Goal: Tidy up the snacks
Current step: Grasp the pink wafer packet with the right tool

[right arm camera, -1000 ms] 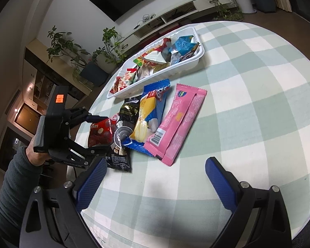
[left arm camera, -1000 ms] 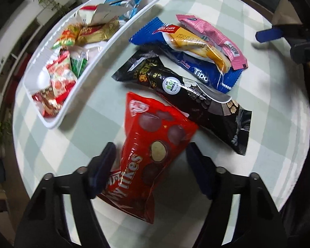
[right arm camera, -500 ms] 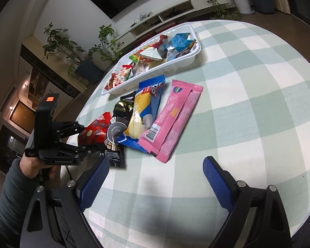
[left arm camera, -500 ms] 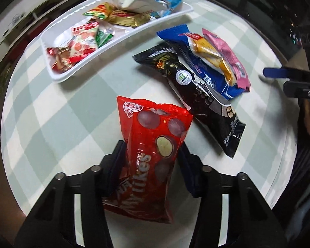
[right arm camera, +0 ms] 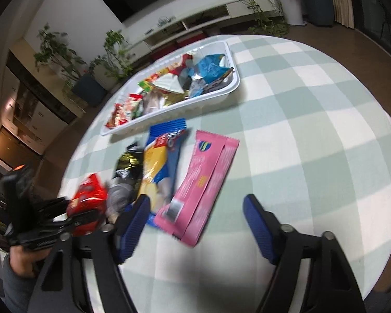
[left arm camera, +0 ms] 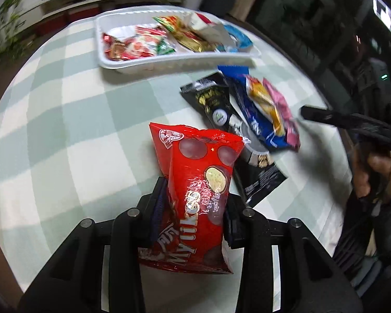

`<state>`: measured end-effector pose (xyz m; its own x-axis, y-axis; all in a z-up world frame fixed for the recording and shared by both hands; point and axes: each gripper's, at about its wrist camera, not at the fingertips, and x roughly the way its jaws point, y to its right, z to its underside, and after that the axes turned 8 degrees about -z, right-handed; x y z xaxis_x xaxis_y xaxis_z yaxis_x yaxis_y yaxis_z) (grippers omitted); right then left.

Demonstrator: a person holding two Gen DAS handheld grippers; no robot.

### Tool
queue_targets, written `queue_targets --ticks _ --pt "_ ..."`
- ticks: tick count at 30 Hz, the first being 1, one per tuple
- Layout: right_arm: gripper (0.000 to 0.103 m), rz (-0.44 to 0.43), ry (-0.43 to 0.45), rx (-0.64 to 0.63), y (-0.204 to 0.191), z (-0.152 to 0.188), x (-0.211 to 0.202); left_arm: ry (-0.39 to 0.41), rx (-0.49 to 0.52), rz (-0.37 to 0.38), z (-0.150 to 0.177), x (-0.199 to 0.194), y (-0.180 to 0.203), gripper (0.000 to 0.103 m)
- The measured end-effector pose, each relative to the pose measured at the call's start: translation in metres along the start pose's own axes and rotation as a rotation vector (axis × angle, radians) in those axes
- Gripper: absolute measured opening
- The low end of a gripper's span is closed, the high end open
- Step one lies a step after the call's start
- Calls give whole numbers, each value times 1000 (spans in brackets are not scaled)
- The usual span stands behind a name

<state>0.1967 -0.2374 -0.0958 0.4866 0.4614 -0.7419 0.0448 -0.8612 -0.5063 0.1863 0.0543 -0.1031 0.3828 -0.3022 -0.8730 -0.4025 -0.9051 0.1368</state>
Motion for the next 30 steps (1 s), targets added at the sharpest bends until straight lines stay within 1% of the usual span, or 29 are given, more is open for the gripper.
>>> queue_targets --ticks 2,5,6,10,13,14,16,18,21,30 --pt "68 31 -13 -5 -1 -5 9 20 -41 15 7 -5 -4 34" --pt "65 90 -48 -27 -3 -9 26 44 -85 24 14 -8 -5 34" --pt "65 116 -39 -56 -8 -10 29 49 -92 26 15 -9 -8 34" --pt "64 180 -61 -118 -18 -11 37 77 -132 36 21 -15 -9 34" --pt "57 242 -70 -192 -25 -5 39 91 -156 46 21 -16 -9 34" --pt "53 256 -69 -208 -26 -3 39 92 -160 47 21 -16 -8 34" --pt "47 272 -69 -218 -26 -1 36 91 -160 50 22 -15 -7 34" --pt "40 273 -73 -216 -23 -1 33 94 -165 51 23 -16 -6 34" --pt "38 267 -81 -217 -21 1 29 97 -174 49 23 -15 -5 34" --pt "38 293 -97 -250 -28 17 24 102 -186 45 24 -14 -4 34"
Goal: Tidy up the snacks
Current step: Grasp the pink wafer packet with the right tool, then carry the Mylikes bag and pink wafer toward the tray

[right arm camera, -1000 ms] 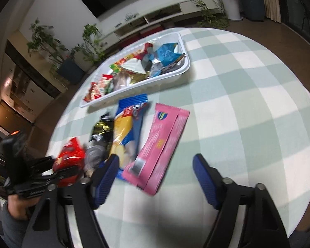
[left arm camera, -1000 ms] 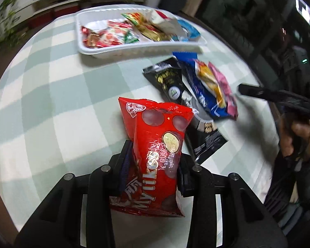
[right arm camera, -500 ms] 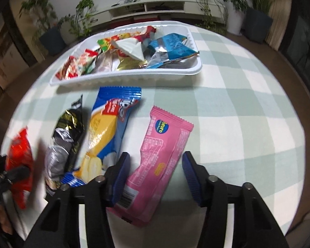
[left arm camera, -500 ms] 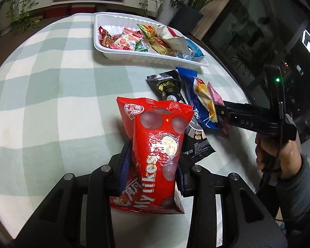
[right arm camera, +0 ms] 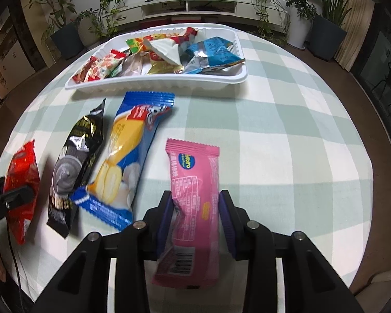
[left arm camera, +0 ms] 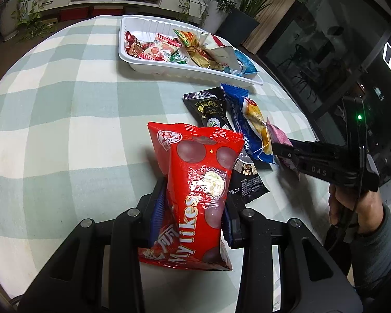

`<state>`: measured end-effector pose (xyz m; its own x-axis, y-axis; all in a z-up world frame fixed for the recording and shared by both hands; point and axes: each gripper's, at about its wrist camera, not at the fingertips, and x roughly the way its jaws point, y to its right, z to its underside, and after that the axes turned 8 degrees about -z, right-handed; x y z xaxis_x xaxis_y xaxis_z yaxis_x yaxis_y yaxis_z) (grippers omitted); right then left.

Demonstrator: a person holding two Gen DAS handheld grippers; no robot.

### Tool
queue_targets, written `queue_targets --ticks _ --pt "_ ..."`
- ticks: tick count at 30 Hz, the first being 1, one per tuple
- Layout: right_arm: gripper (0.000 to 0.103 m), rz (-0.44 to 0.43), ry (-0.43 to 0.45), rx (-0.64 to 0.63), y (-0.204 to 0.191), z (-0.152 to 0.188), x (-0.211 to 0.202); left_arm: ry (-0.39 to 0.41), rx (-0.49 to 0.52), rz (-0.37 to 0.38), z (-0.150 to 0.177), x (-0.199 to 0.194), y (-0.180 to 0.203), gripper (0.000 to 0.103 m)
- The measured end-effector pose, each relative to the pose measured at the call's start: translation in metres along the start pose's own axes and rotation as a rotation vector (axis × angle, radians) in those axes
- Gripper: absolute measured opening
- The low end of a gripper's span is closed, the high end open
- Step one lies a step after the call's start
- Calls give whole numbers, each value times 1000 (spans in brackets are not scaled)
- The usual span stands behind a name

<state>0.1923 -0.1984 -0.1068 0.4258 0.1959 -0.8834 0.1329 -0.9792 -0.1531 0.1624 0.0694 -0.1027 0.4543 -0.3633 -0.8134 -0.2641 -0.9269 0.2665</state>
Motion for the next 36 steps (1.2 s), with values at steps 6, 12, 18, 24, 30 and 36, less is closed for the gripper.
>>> queue_targets --ticks 6,12,18,24,30,36 --pt "36 -3 0 -26 -5 3 -1 3 -5 2 1 -1 3 34" --pt "25 -45 23 4 2 5 -8 17 -14 8 0 -7 3 33" --pt "24 -105 98 81 23 0 -33 51 -35 14 -7 -21 -4 33" --pt "24 -192 191 159 47 -20 -67 96 -36 -10 -29 -37 -12 30" --pt "24 -193 213 159 49 -34 -71 63 -31 -1 -33 -20 -12 26" --pt "24 -215 188 165 47 -23 -60 45 13 -29 -32 -10 2 22"
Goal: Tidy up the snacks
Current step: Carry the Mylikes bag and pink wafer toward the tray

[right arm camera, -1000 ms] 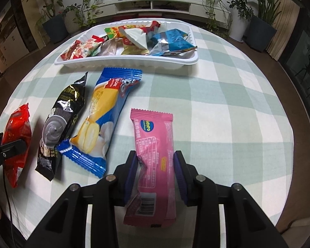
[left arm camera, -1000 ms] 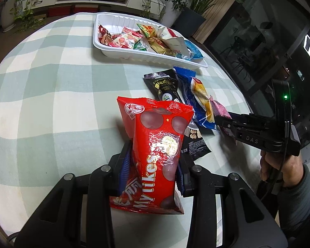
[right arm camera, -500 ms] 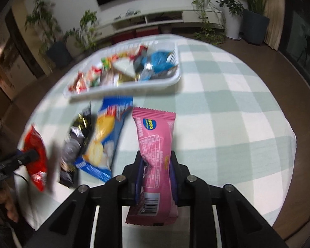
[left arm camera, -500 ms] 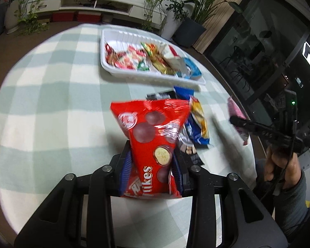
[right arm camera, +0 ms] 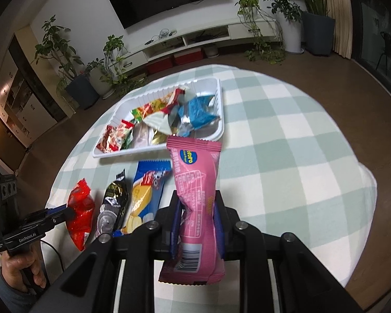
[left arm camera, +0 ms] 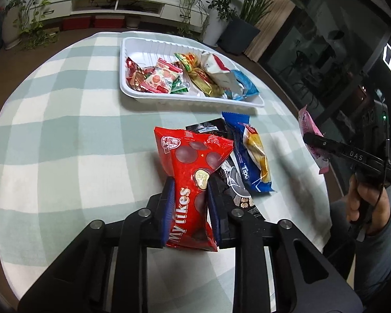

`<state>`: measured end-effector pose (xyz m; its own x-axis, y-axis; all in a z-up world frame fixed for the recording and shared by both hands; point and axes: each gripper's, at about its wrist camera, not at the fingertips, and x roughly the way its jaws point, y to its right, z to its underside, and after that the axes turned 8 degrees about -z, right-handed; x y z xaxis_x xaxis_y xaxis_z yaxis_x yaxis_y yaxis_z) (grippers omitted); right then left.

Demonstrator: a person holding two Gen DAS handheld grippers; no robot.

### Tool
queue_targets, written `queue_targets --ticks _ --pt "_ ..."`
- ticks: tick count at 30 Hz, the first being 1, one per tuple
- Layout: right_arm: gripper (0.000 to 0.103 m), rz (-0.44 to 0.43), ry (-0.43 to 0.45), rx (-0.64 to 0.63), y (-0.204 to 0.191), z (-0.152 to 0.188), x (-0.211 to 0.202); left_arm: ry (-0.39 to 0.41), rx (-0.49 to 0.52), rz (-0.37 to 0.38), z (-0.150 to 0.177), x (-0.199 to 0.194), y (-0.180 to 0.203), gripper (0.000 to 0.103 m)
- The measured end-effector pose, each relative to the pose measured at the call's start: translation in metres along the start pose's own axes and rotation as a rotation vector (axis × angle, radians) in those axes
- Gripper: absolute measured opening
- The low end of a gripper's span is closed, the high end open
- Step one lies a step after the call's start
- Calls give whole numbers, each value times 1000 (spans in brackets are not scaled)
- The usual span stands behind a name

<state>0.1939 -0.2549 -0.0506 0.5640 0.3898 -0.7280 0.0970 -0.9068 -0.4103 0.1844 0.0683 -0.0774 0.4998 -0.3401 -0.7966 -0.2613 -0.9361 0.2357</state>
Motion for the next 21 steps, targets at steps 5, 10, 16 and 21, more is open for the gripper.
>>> queue_targets --ticks 5,10,16,21 --pt "24 -11 -12 -9 -3 5 2 -105 144 -99 -5 21 19 28" --pt "24 -21 -19 -23 -8 8 4 -165 225 -210 -7 46 29 41" --pt "24 -22 -16 -19 -6 11 2 -135 250 -219 0 49 30 34" --pt "24 -52 9 4 -2 9 -4 -95 200 -176 -1 34 22 34"
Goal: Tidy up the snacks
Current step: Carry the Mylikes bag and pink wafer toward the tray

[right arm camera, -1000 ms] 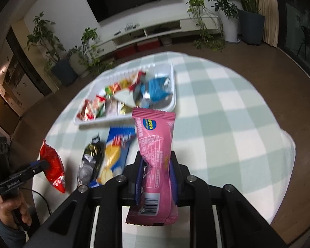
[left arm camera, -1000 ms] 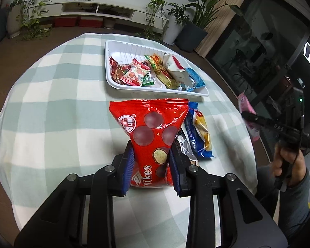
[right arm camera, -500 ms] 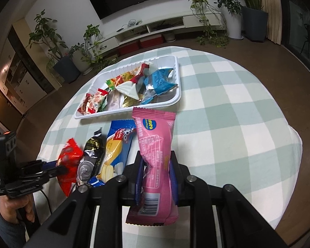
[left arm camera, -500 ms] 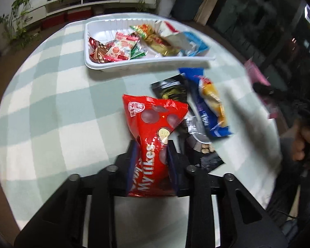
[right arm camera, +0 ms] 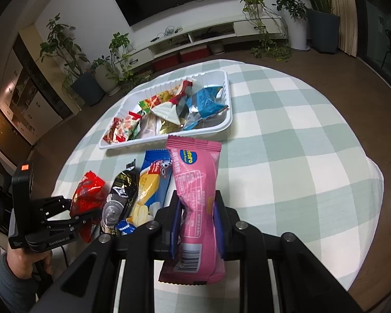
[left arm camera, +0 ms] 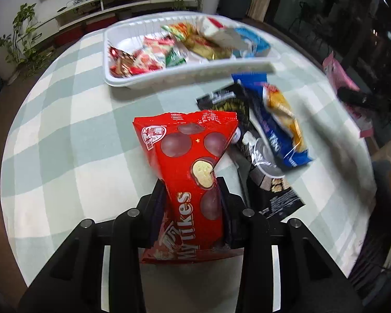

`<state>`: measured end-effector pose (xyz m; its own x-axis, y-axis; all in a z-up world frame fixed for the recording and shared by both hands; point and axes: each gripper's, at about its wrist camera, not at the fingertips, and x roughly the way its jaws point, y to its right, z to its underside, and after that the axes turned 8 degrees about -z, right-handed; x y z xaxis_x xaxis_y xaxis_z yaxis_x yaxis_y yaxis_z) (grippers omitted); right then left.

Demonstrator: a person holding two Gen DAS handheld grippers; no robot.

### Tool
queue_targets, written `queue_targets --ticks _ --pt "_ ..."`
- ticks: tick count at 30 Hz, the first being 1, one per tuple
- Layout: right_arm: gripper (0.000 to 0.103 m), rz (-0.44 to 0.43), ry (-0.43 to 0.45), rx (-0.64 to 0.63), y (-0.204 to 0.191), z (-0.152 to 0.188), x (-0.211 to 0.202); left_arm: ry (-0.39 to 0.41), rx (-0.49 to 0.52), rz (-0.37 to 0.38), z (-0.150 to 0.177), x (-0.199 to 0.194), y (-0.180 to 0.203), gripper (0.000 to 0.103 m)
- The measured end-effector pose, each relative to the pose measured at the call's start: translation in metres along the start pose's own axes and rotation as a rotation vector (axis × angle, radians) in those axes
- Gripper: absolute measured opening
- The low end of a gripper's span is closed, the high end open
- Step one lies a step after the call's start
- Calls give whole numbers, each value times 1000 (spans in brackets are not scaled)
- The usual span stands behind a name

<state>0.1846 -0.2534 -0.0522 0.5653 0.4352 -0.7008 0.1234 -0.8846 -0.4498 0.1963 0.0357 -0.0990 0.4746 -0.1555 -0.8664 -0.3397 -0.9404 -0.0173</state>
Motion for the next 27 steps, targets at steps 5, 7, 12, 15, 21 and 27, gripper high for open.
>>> queue_targets --ticks 5,7,12,15,21,27 --pt "24 -48 17 33 3 -10 -5 57 -77 78 -15 -30 -20 34" --pt "24 -63 28 34 0 -18 -7 81 -118 121 -28 -40 -32 34" --pt "24 -123 73 21 -19 -58 -13 131 -153 126 -81 -54 -54 34" --pt "24 -186 110 13 -35 -95 -10 143 -157 125 -116 -53 -62 34" --pt "24 -238 74 9 -66 -153 43 126 -175 112 -185 -20 -71 34" --pt "24 -199 -21 55 -69 -167 118 54 -161 79 -214 40 -68 34"
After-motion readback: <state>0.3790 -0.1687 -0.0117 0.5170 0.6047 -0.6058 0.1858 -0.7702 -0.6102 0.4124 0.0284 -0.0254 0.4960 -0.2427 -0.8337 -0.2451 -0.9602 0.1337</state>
